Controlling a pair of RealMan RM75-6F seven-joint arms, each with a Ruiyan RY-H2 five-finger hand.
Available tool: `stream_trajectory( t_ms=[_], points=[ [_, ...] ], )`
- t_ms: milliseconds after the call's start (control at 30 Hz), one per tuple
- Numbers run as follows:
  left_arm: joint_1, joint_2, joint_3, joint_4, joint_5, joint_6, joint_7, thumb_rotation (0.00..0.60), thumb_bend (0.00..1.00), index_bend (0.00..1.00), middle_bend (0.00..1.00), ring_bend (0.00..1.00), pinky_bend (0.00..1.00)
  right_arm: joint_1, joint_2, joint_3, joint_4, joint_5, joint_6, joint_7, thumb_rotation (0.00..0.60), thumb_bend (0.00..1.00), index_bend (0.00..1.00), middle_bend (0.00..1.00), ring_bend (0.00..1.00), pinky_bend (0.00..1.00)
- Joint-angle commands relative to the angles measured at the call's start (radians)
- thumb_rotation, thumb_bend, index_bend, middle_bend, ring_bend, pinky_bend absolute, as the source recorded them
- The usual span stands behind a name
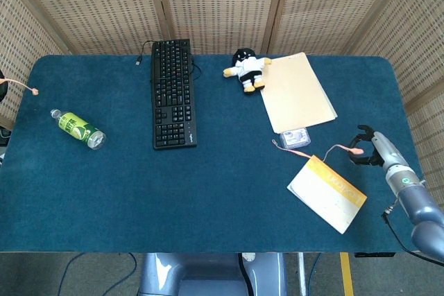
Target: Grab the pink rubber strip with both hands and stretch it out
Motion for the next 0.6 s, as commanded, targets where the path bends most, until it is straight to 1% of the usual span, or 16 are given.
stream_trajectory(
  t_ms=[33, 133, 233, 333, 400, 600],
  points=[
    [-0.006, -0.011, 0.000, 0.009, -0.003, -0.007, -0.004, 0.600, 0.45, 0.86, 0.00, 0.00, 0.00, -0.057, 0.041, 0.018, -0.006, -0.082, -0.040, 0.065, 0.600, 0.59, 0.78, 0.15, 0.00, 0.00],
    [-0.008, -0.021, 0.001, 0.015, 0.000, -0.006, -0.006, 0.600, 0.45, 0.86, 0.00, 0.00, 0.00, -0.080, 0.047, 0.030, -0.011, -0.134, -0.052, 0.101, 0.600, 0.59, 0.78, 0.15, 0.00, 0.00],
    [-0.006, -0.029, 0.004, 0.004, 0.008, 0.004, -0.014, 0.600, 0.45, 0.86, 0.00, 0.00, 0.00, -0.101, 0.056, 0.059, -0.037, -0.203, -0.060, 0.157, 0.600, 0.59, 0.78, 0.15, 0.00, 0.00],
    [0.004, -0.028, 0.018, -0.023, 0.040, 0.036, -0.013, 0.600, 0.45, 0.86, 0.00, 0.00, 0.00, -0.094, 0.054, 0.086, -0.066, -0.254, -0.064, 0.192, 0.600, 0.59, 0.78, 0.15, 0.00, 0.00],
    [0.025, -0.025, 0.043, -0.070, 0.094, 0.093, -0.024, 0.600, 0.45, 0.86, 0.00, 0.00, 0.00, -0.064, 0.022, 0.107, -0.087, -0.278, -0.068, 0.211, 0.600, 0.59, 0.78, 0.15, 0.00, 0.00],
    [0.062, -0.012, 0.083, -0.139, 0.170, 0.177, -0.022, 0.600, 0.45, 0.86, 0.00, 0.00, 0.00, 0.034, -0.091, 0.118, -0.055, -0.283, -0.068, 0.227, 0.600, 0.59, 0.78, 0.15, 0.00, 0.00]
  ],
)
